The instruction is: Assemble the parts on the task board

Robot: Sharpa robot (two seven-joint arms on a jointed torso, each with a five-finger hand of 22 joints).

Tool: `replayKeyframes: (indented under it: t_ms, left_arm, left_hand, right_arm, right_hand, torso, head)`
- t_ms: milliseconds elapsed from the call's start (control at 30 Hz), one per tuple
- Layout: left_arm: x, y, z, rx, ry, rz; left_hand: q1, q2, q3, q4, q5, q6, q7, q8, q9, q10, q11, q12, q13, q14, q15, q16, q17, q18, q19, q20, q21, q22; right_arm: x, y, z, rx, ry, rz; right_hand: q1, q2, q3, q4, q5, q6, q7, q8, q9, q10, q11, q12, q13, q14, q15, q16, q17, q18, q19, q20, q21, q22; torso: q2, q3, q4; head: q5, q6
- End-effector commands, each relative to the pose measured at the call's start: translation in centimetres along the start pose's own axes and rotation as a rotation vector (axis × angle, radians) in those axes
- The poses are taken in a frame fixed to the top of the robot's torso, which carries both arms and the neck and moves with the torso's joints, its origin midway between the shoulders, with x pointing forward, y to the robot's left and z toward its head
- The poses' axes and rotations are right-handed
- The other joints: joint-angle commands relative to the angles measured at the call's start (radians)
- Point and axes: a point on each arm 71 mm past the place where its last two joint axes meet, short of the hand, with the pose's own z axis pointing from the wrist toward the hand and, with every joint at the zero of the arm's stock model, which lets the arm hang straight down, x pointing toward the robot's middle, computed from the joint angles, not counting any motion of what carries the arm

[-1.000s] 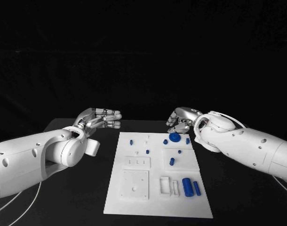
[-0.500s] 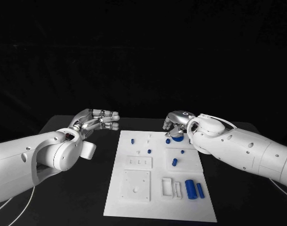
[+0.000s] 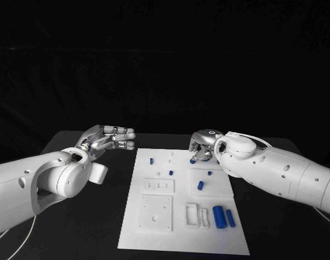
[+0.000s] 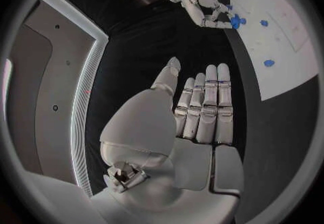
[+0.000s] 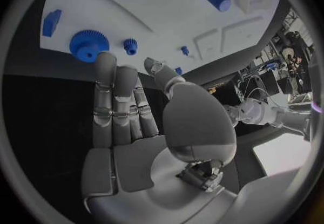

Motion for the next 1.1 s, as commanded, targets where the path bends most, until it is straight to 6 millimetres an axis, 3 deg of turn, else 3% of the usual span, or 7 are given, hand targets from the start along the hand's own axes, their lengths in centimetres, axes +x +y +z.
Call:
replayKeyframes:
  t_ms: [33, 300, 533, 733, 1100]
  left_arm:
    - [0.1, -0.2, 0.0, 0.009, 0.016, 0.001]
    - [0.0, -0.3, 0.0, 0.009, 0.017, 0.002]
    - [0.1, -0.5, 0.0, 0.011, 0.022, 0.003]
    - [0.2, -0.6, -0.1, 0.012, 0.025, 0.004]
    - [0.2, -0.6, 0.0, 0.011, 0.027, 0.007]
  left_hand:
    - [-0.010, 0.000, -0.007, 0.000, -0.004, -0.007, -0.002, 0.002, 0.001, -0.008, -0.001, 0.003, 0.001, -0.002, 0.003, -0.003, 0.001, -0.017, -0.004, -0.003, 0.003, -0.003]
    - [-0.010, 0.000, -0.007, 0.000, -0.004, -0.007, -0.002, 0.002, 0.001, -0.008, -0.001, 0.003, 0.001, -0.002, 0.003, -0.003, 0.001, -0.017, -0.004, -0.003, 0.003, -0.003]
    - [-0.009, -0.001, -0.009, 0.001, -0.004, -0.007, -0.001, 0.002, 0.001, -0.009, 0.000, 0.003, 0.001, -0.003, 0.004, -0.003, 0.001, -0.017, -0.004, -0.002, 0.002, -0.006]
    - [-0.009, -0.001, -0.009, 0.002, -0.004, -0.007, -0.001, 0.002, 0.001, -0.009, 0.000, 0.003, 0.001, -0.003, 0.004, -0.003, 0.001, -0.017, -0.004, -0.002, 0.002, -0.007]
    - [-0.010, 0.001, -0.011, 0.006, -0.004, -0.007, -0.001, 0.003, 0.001, -0.010, 0.000, 0.003, 0.001, -0.003, 0.004, -0.003, 0.001, -0.017, -0.003, -0.001, 0.002, -0.011]
  right_arm:
    - [0.4, 0.0, 0.0, 0.010, 0.044, -0.033]
    - [0.8, -0.2, 0.2, 0.017, 0.053, -0.034]
    - [1.0, -0.1, 0.3, 0.019, 0.057, -0.038]
    - [1.3, -0.2, 0.4, 0.024, 0.068, -0.042]
    - [1.6, -0.2, 0.4, 0.024, 0.082, -0.044]
  right_hand:
    - [0.002, -0.011, -0.003, 0.004, -0.007, -0.005, 0.001, 0.003, 0.001, -0.006, 0.005, 0.004, 0.002, -0.006, 0.001, 0.006, -0.002, 0.011, 0.010, 0.000, -0.018, 0.022]
    - [0.004, -0.010, -0.004, 0.005, -0.006, -0.006, 0.002, 0.003, 0.001, -0.009, 0.006, 0.004, 0.001, -0.006, 0.001, 0.005, -0.005, 0.011, 0.020, 0.000, -0.051, 0.059]
    - [0.001, -0.011, 0.014, 0.003, -0.010, -0.005, 0.002, 0.003, 0.001, -0.008, 0.006, 0.003, 0.001, -0.006, 0.001, 0.006, -0.005, 0.010, 0.029, 0.000, -0.077, 0.091]
    - [-0.001, -0.010, 0.035, 0.000, -0.017, -0.002, 0.001, 0.003, 0.001, -0.005, 0.005, 0.004, 0.001, -0.006, 0.000, 0.006, -0.005, 0.010, 0.032, -0.001, -0.091, 0.111]
    - [-0.004, 0.000, 0.151, -0.003, -0.059, 0.026, -0.005, 0.004, 0.002, 0.030, -0.003, 0.003, 0.001, -0.006, -0.004, 0.007, -0.004, 0.005, 0.034, -0.005, -0.105, 0.147]
  torso:
    - [0.004, 0.0002, 0.0029]
    - [0.009, -0.0022, 0.0046]
    - [0.014, -0.0018, 0.0076]
    - [0.017, -0.0020, 0.0064]
    - [0.020, -0.0033, 0.0061]
  head:
    - [0.000, 0.000]
    - [0.001, 0.003]
    - [-0.002, 0.007]
    - [-0.001, 0.005]
    - [-0.001, 0.005]
